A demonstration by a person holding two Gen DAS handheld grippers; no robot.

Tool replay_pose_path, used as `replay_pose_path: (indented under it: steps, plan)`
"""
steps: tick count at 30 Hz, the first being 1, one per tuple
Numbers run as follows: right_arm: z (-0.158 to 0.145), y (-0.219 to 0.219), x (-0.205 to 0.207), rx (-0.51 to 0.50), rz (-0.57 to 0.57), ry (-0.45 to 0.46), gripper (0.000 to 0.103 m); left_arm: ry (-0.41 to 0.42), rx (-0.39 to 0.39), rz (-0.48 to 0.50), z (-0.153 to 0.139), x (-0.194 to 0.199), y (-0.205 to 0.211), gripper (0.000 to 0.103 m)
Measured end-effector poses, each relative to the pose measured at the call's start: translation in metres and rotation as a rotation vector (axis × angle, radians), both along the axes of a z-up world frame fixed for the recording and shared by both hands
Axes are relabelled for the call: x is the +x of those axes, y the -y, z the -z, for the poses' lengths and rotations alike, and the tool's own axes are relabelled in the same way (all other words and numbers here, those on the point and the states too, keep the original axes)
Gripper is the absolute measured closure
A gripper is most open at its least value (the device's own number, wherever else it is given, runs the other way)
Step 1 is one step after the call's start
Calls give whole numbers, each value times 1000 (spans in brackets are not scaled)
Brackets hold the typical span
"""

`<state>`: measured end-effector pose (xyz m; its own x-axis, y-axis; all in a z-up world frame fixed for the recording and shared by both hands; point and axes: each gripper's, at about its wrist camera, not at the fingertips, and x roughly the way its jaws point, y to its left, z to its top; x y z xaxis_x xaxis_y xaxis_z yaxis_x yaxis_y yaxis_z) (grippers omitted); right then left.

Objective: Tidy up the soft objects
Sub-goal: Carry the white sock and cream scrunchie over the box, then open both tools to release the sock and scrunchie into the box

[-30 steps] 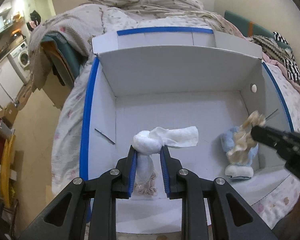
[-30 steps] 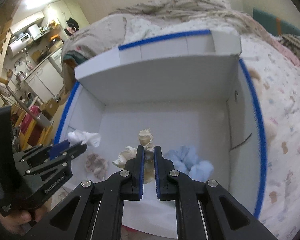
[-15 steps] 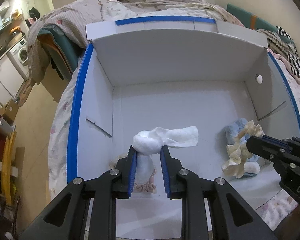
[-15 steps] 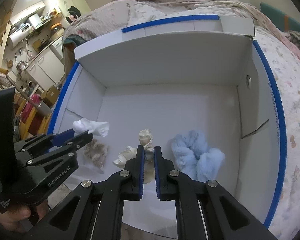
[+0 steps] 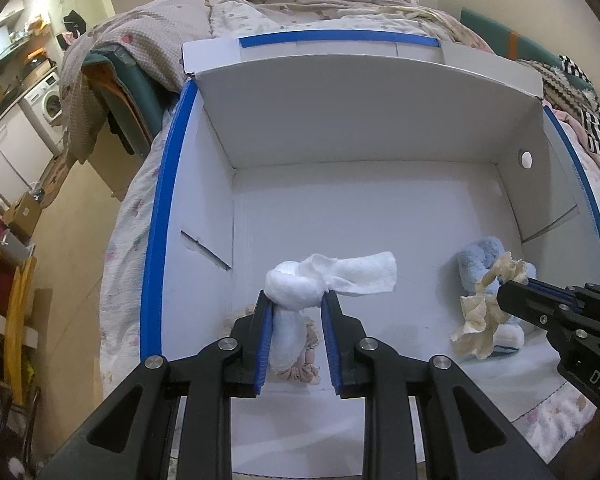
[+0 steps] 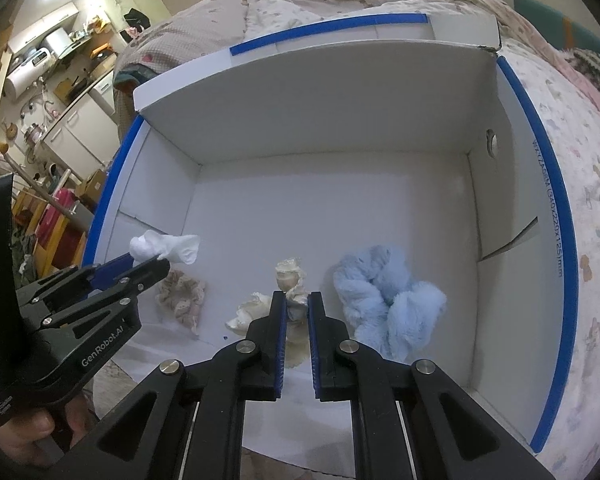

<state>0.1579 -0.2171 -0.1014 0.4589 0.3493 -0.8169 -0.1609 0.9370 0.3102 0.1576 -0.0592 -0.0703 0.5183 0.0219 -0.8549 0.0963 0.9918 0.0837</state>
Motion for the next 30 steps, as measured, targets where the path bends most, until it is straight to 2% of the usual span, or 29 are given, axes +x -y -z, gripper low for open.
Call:
replay_pose_path:
  steps: [12,16,20,23,25,26,29,30]
  plan:
    - [-5,5,-1,30,14,18,91,14,3,-3,-9,-6,0,78]
    - [-10,6,-2,39,21,37,89,17,6,-4,-11,-8,-1,58]
    - [-13,7,-3,45,33,43,85,41,15,-12,-16,-11,-3,46]
    - [-17,7,-6,37,47,59,68,45,26,-17,-17,-12,-4,40]
    - [-20,10,-9,46,63,75,32,47,32,-20,-18,-13,-5,40]
    - [-21,12,-10,50,74,86,28,49,31,-22,-19,-14,-6,40]
    - [-25,17,-12,64,93,95,26,58,22,-26,-23,-17,-7,39]
    - [-26,19,-12,71,102,97,21,65,20,-26,-25,-19,-7,39]
